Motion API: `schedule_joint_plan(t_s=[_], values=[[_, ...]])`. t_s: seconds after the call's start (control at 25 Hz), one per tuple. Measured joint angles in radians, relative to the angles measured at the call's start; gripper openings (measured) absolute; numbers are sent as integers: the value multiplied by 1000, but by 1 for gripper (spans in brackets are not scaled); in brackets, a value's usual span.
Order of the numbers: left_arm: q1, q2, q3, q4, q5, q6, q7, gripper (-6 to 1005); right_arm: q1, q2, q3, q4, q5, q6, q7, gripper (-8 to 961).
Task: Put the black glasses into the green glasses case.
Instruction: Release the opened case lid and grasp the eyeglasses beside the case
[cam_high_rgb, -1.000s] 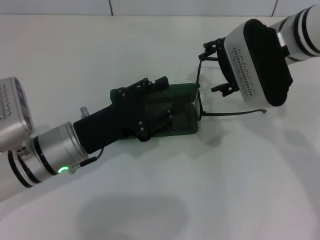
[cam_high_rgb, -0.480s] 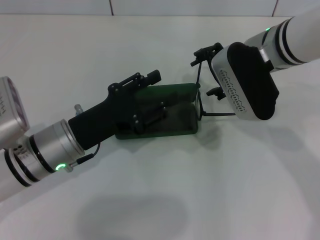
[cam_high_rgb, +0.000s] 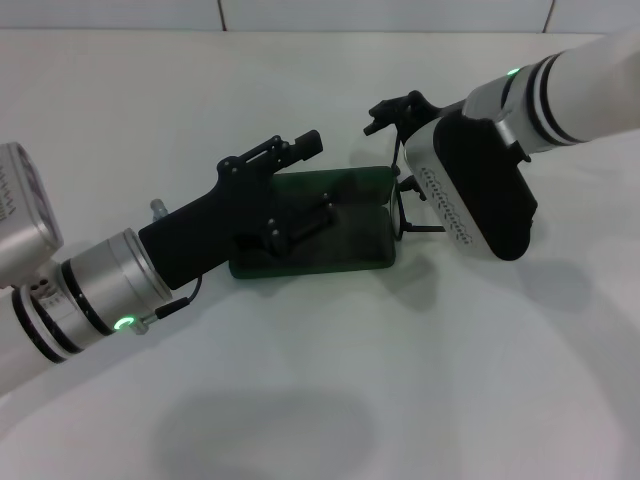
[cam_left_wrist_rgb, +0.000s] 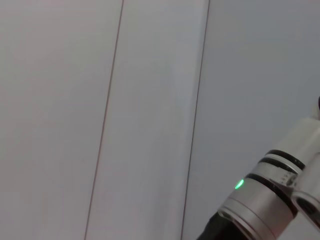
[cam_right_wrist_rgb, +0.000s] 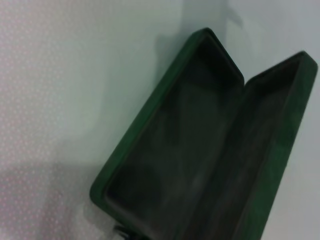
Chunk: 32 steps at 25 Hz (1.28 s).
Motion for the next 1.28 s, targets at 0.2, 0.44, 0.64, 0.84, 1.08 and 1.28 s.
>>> schedule_joint_plan(t_s=[0.2, 0.44, 0.64, 0.84, 1.08, 1.28], values=[[0, 2, 4, 0, 0, 0, 0, 650, 5, 0, -41, 19, -4, 25, 4, 778], [7, 1, 5, 0, 0, -1, 0, 650, 19, 0, -55, 47, -7, 42, 7, 778], [8, -1, 2, 0, 0, -1, -1, 650, 45, 0, -64, 107, -6, 73, 9, 778], [4, -2, 2, 0, 0, -1, -4, 650, 43, 0, -59, 110, -9, 75, 15, 778], [-3, -2, 1, 0, 0, 0, -5, 649, -15, 0, -41, 46, -44, 86, 13, 778], [-5, -2, 1, 0, -1, 0, -5, 649, -48, 0, -47, 10, -49, 133, 4, 778]])
